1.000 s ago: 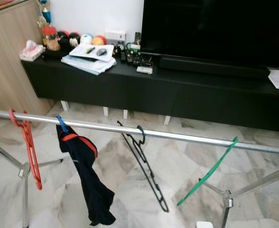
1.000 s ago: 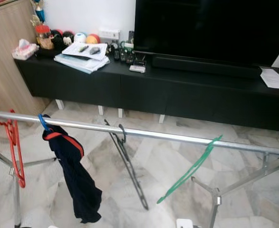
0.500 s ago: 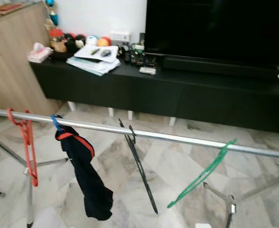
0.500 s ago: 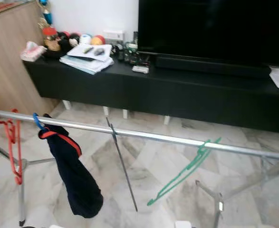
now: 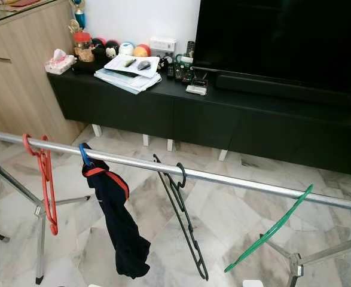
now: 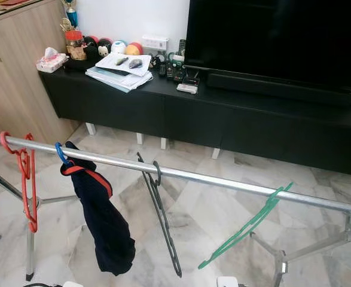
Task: Hang hanger
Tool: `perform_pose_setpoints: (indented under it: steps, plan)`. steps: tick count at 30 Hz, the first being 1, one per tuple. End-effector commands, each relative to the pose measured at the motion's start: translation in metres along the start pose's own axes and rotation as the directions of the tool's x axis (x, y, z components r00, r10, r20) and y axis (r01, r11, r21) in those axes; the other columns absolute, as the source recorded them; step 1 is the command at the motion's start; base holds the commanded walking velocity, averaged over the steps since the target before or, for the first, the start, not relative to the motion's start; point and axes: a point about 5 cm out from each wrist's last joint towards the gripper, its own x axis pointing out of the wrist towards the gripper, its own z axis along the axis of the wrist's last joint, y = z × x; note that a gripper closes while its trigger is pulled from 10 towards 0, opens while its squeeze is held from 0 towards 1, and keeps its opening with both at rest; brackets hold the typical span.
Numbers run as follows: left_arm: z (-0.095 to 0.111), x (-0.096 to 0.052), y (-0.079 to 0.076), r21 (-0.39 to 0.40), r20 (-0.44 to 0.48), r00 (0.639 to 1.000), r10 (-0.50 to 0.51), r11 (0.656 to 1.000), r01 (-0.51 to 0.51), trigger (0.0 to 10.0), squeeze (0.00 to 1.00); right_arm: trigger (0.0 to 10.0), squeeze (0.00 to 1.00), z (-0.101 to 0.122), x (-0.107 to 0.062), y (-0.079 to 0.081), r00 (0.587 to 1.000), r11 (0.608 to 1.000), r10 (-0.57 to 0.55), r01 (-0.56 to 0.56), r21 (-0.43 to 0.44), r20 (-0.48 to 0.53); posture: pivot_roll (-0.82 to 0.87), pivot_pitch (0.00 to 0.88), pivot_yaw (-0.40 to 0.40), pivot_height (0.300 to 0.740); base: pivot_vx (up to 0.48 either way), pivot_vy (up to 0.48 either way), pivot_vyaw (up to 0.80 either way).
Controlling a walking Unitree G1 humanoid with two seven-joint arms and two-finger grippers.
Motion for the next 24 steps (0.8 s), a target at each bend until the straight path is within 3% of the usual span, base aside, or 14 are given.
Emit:
perform_pose_setpoints:
  steps: [1, 6, 24]
  plan:
    - [-0.0256, -0.005, -0.0091, -0.01, -0.095, 0.995, -0.035, 0.999, 0.034, 10.0, 0.0, 10.0, 0.0, -0.0041, -0.0008, -0.0018, 1.0, 1.0, -0.004, 0.004, 0.004, -0.011, -0.03, 0.092, -0.06, 0.74, 0.0, 0.0, 0.0]
    - [-0.0259, -0.0051, -0.0094, -0.012, -0.095, 0.995, -0.036, 0.999, 0.035, 10.0, 0.0, 10.0, 0.0, -0.0043, -0.0009, -0.0018, 1.0, 1.0, 0.0, 0.0, 0.003, -0.009, -0.03, 0.089, -0.06, 0.74, 0.0, 0.0, 0.0]
    - [-0.0259, -0.0051, -0.0093, -0.02, -0.095, 0.995, -0.035, 0.999, 0.033, 10.0, 0.0, 10.0, 0.0, -0.004, -0.0009, -0.0017, 1.0, 1.0, 0.005, -0.005, -0.002, -0.01, -0.03, 0.094, -0.06, 0.74, -0.264, 0.0, 0.0]
